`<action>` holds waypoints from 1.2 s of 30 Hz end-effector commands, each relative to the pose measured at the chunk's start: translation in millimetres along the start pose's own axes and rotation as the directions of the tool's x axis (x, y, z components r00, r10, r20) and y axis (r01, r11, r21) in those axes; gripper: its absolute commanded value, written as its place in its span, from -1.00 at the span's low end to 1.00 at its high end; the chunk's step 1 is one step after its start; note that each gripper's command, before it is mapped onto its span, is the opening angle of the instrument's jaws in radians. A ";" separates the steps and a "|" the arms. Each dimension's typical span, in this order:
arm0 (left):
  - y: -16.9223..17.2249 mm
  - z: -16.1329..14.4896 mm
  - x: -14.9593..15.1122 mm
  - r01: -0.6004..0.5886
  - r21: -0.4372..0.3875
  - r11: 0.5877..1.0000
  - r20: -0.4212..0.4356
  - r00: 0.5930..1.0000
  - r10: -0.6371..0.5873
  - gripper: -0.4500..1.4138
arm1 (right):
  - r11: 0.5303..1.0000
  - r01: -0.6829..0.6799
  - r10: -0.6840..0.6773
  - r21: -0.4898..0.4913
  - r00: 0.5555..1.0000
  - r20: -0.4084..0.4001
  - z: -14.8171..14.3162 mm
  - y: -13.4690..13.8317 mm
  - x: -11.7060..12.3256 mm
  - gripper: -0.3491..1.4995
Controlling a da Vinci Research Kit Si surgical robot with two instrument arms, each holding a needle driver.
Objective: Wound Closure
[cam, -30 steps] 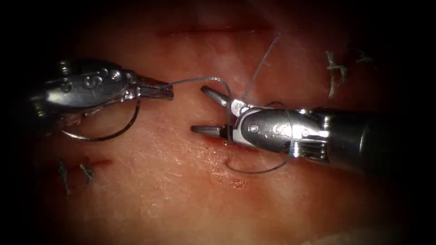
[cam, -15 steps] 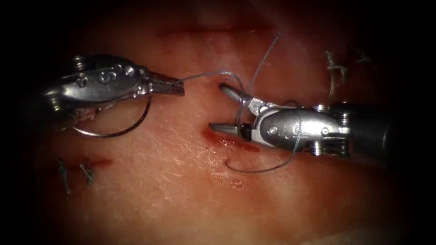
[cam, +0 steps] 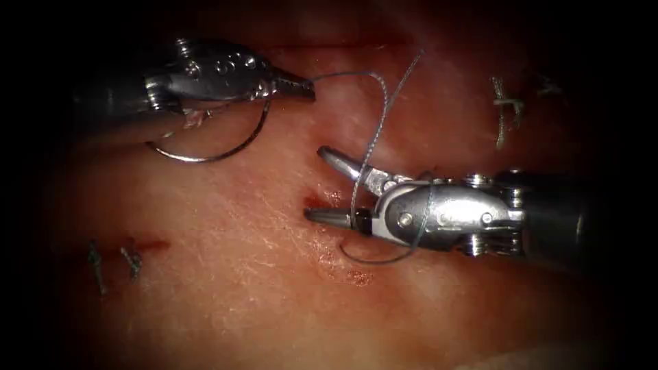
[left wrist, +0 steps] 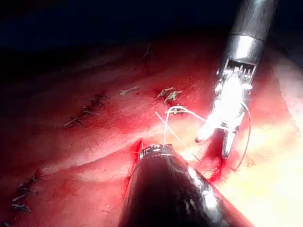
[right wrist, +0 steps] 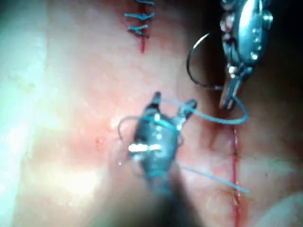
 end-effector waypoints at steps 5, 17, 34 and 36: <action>0.9 3.7 -2.7 -0.010 -0.022 1.000 0.017 1.000 0.010 -1.00 | 1.000 -0.012 0.012 -0.015 1.000 -0.018 0.5 0.1 0.2 0.24; 6.1 6.6 -3.7 -0.019 -0.050 0.999 0.021 1.000 0.020 -1.00 | 0.992 -0.053 0.049 -0.117 0.998 -0.039 -0.1 1.5 0.7 0.16; 12.8 6.1 -4.1 -0.039 -0.067 0.997 0.049 0.998 0.042 -1.00 | 0.897 -0.357 0.390 -0.259 0.917 0.086 -0.9 0.6 -1.7 0.11; 13.0 5.9 -4.1 -0.039 -0.069 0.997 0.049 0.998 0.042 -1.00 | 0.892 -0.366 0.401 -0.266 0.912 0.087 -1.0 0.7 -1.9 0.11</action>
